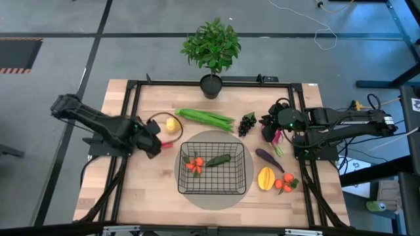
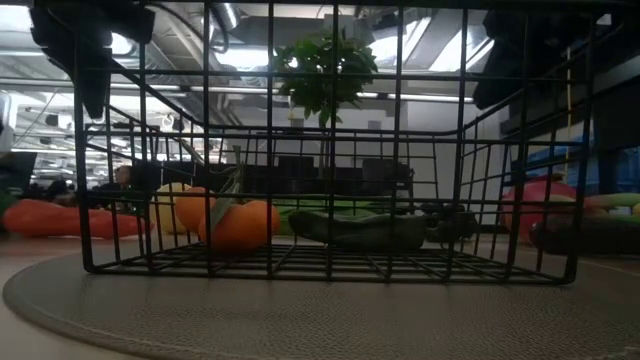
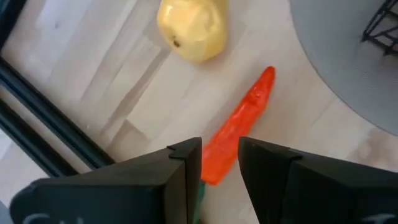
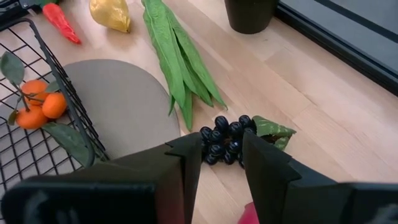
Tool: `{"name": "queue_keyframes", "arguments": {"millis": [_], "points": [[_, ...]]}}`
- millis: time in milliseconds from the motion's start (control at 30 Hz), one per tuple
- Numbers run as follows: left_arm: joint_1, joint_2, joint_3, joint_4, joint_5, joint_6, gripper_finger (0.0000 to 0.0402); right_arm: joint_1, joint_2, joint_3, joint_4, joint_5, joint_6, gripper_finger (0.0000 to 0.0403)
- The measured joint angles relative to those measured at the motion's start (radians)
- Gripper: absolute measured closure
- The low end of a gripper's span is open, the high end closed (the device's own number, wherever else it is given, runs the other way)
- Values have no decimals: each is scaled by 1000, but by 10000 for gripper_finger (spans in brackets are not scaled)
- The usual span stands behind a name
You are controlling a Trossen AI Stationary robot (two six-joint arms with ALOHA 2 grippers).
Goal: Build produce basket
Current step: Put the carrot into the black wire basket
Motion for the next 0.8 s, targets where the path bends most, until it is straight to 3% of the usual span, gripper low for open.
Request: {"name": "queue_keyframes", "arguments": {"millis": [200,300,467,667,800], "points": [[119,-42,-43,52,61,132,308,0,0,0,36,0,-58,293],[131,-32,-50,104,111,197,308,0,0,0,58,0,-78,293],[130,20,-56,170,108,321,306,0,0,0,63,0,-78,293],[131,85,-56,162,59,333,281,0,0,0,62,-1,-74,293],[131,113,-56,159,83,331,257,0,0,0,56,-7,-44,293]]}}
